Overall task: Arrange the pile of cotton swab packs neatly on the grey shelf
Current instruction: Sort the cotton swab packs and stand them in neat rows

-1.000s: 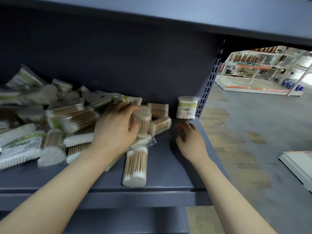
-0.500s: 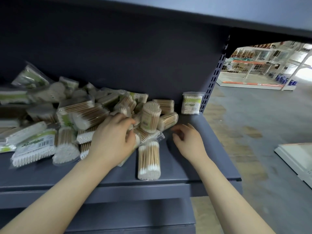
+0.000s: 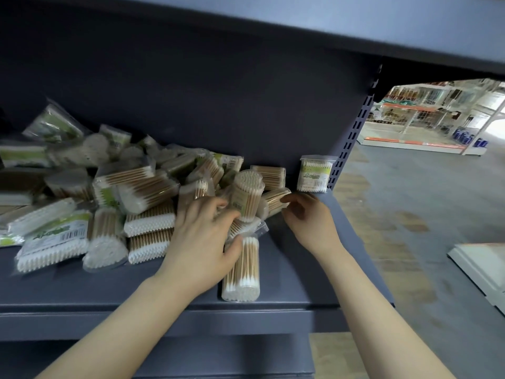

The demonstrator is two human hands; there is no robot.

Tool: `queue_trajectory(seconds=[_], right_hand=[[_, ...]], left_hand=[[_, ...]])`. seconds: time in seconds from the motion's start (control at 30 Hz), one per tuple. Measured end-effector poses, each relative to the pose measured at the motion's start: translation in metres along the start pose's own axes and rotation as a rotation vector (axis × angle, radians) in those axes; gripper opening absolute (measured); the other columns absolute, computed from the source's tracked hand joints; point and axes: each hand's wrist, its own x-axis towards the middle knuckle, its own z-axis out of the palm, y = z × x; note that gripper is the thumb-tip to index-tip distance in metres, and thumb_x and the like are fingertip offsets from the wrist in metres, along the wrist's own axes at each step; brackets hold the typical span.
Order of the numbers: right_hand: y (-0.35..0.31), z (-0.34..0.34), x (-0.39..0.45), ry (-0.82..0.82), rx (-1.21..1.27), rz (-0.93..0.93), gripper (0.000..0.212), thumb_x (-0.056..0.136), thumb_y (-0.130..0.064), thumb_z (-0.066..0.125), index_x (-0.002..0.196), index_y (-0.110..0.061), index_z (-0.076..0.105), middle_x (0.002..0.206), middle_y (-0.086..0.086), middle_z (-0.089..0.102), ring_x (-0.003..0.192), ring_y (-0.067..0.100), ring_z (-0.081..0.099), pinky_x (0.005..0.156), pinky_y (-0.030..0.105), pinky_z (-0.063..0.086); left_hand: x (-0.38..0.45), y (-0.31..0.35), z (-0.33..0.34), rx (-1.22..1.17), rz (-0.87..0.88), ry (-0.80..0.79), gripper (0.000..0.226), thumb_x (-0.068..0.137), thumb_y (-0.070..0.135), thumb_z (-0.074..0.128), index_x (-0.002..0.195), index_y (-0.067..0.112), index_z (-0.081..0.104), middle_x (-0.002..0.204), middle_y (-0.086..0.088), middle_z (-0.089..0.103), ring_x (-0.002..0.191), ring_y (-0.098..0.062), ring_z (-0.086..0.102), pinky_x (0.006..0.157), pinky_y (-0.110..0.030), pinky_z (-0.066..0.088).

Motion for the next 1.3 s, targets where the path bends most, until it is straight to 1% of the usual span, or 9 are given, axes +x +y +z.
queue_trajectory(seconds=[0.33, 0.5, 0.6, 0.77, 0.87, 0.97, 1.1, 1.23, 1.3], right_hand=[[-0.023, -0.003, 0.016, 0.021, 0.101, -0.103, 0.027, 0.077, -0.003, 0.055, 0.097, -0.016, 0.066, 0.089, -0.002, 0.057, 0.065, 0.002, 0.047, 0.059, 0.005, 0.034], [-0.037, 0.0, 0.016, 0.053, 0.136, -0.176, 0.027, 0.069, -0.017, 0.049, 0.09, -0.018, 0.066, 0.086, -0.002, 0.063, 0.071, 0.01, 0.052, 0.062, 0.018, 0.038], [-0.042, -0.003, 0.012, 0.039, 0.154, -0.163, 0.023, 0.074, -0.004, 0.054, 0.089, -0.018, 0.064, 0.083, -0.006, 0.061, 0.071, 0.01, 0.052, 0.061, 0.02, 0.036], [-0.053, -0.001, -0.001, -0.019, 0.167, -0.164, 0.019, 0.076, -0.005, 0.056, 0.085, -0.022, 0.059, 0.061, -0.007, 0.049, 0.055, 0.009, 0.044, 0.056, 0.027, 0.036], [-0.063, 0.005, -0.007, -0.059, 0.142, -0.187, 0.016, 0.077, -0.007, 0.057, 0.087, -0.02, 0.06, 0.056, -0.008, 0.045, 0.053, 0.008, 0.044, 0.055, 0.022, 0.035], [-0.077, 0.012, -0.01, -0.091, 0.109, -0.253, 0.018, 0.08, -0.01, 0.059, 0.095, -0.018, 0.063, 0.069, -0.007, 0.052, 0.058, 0.007, 0.045, 0.055, 0.014, 0.033], [-0.094, 0.026, -0.009, -0.102, 0.054, -0.322, 0.03, 0.083, -0.015, 0.059, 0.113, -0.017, 0.061, 0.101, 0.005, 0.058, 0.08, 0.018, 0.053, 0.066, 0.025, 0.039], [-0.113, 0.034, -0.004, -0.18, -0.119, -0.331, 0.052, 0.087, -0.03, 0.056, 0.135, -0.019, 0.042, 0.13, 0.01, 0.044, 0.121, 0.026, 0.041, 0.087, 0.032, 0.039], [-0.119, 0.036, -0.002, -0.244, -0.243, -0.312, 0.06, 0.088, -0.037, 0.053, 0.142, -0.023, 0.03, 0.139, 0.009, 0.034, 0.128, 0.027, 0.034, 0.092, 0.034, 0.037]], left_hand=[[0.005, -0.024, -0.001, -0.033, -0.23, 0.174, 0.061, 0.069, 0.037, 0.039, 0.116, 0.005, 0.059, 0.116, -0.023, 0.054, 0.099, -0.045, 0.053, 0.084, -0.05, 0.044], [0.002, -0.029, 0.0, -0.044, -0.309, 0.119, 0.068, 0.071, 0.04, 0.04, 0.125, 0.002, 0.051, 0.1, -0.029, 0.058, 0.087, -0.046, 0.056, 0.073, -0.048, 0.048], [0.001, -0.027, -0.001, -0.097, -0.353, 0.104, 0.056, 0.077, 0.028, 0.056, 0.128, 0.004, 0.049, 0.104, -0.026, 0.056, 0.093, -0.045, 0.053, 0.076, -0.047, 0.047], [-0.005, -0.026, -0.003, -0.124, -0.349, 0.114, 0.047, 0.075, 0.021, 0.066, 0.117, 0.001, 0.058, 0.105, -0.025, 0.058, 0.09, -0.044, 0.057, 0.07, -0.045, 0.049], [-0.012, -0.028, -0.007, -0.11, -0.352, 0.113, 0.049, 0.073, 0.034, 0.057, 0.111, 0.004, 0.062, 0.103, -0.02, 0.062, 0.089, -0.04, 0.059, 0.071, -0.043, 0.049], [-0.022, -0.033, -0.013, -0.116, -0.377, 0.096, 0.062, 0.074, 0.051, 0.039, 0.111, 0.007, 0.064, 0.109, -0.015, 0.061, 0.095, -0.038, 0.058, 0.078, -0.043, 0.048], [-0.036, -0.045, -0.019, -0.085, -0.37, 0.092, 0.063, 0.074, 0.056, 0.038, 0.107, 0.01, 0.067, 0.109, -0.013, 0.062, 0.097, -0.037, 0.057, 0.082, -0.044, 0.045], [-0.047, -0.053, -0.019, -0.073, -0.357, 0.073, 0.056, 0.074, 0.045, 0.038, 0.105, 0.009, 0.067, 0.103, -0.013, 0.062, 0.091, -0.036, 0.059, 0.077, -0.043, 0.048], [-0.049, -0.053, -0.018, -0.068, -0.348, 0.072, 0.053, 0.074, 0.041, 0.038, 0.104, 0.009, 0.067, 0.102, -0.012, 0.062, 0.089, -0.036, 0.059, 0.076, -0.043, 0.049]])
